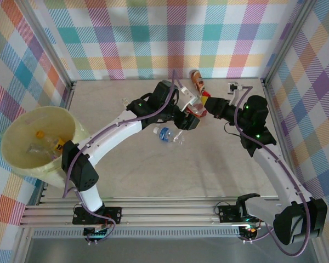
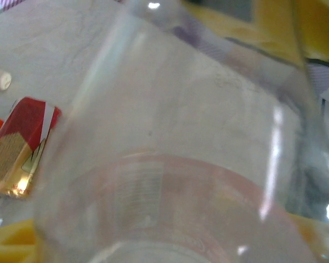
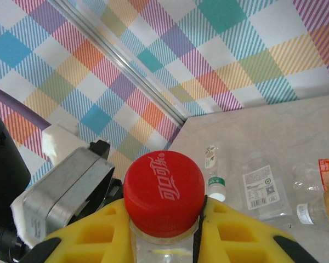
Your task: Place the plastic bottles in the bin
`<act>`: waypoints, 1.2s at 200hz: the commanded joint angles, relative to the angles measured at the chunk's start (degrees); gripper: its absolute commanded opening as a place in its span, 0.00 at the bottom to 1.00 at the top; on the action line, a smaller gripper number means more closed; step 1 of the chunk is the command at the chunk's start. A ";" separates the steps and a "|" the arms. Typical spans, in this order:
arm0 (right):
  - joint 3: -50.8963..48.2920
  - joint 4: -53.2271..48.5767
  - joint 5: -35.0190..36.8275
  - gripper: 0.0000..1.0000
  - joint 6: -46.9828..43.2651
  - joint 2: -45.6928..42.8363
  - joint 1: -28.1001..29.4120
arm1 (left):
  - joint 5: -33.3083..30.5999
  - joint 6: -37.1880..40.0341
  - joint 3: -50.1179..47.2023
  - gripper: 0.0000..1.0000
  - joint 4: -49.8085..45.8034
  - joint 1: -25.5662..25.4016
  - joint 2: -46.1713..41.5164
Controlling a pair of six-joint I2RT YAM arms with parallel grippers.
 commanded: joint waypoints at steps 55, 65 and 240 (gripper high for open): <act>1.21 -0.55 -1.97 0.84 2.05 -1.67 0.43 | -18.97 -4.51 -7.11 0.54 6.96 0.13 -7.15; 0.40 0.18 -1.43 1.00 1.67 -2.11 0.43 | -21.59 -5.22 -8.23 0.54 7.87 0.26 -8.34; -4.86 1.37 11.34 1.00 -1.73 -1.84 0.43 | -67.57 -9.82 -2.11 0.54 -10.69 3.43 -33.58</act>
